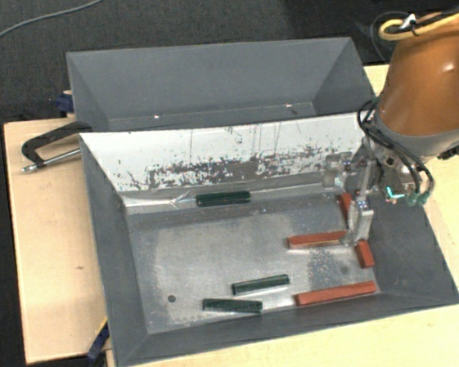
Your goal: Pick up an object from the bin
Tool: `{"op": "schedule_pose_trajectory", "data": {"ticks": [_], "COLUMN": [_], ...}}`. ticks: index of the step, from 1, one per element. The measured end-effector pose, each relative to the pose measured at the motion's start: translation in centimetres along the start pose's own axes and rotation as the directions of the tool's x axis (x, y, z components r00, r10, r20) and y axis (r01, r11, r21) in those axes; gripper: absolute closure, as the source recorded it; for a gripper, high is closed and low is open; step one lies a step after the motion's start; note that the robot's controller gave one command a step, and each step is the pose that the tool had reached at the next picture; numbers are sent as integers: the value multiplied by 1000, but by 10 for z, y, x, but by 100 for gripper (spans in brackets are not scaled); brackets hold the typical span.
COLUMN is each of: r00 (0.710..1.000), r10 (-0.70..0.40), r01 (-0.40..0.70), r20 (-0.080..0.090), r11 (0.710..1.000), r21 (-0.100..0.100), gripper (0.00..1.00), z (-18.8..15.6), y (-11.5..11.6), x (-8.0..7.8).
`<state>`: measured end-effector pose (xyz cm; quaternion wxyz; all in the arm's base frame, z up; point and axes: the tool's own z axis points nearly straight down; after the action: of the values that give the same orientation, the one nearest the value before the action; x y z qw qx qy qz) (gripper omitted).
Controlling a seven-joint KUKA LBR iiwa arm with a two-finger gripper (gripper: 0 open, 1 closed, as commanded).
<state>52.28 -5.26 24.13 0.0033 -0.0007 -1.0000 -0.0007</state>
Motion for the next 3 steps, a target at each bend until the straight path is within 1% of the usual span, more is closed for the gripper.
{"op": "schedule_pose_trajectory", "data": {"ticks": [1, 2, 3], "r00": [994, 998, 997], "r10": [-112, -62, -70], "r01": [112, 62, 70], "r20": [-1, 13, 12], "r11": [994, 998, 998], "r21": [-1, 7, 2], "gripper": [0, 0, 100], "z": [172, 170, 171], "y": [46, -57, -51], "x": [-7, -9, -10]}}
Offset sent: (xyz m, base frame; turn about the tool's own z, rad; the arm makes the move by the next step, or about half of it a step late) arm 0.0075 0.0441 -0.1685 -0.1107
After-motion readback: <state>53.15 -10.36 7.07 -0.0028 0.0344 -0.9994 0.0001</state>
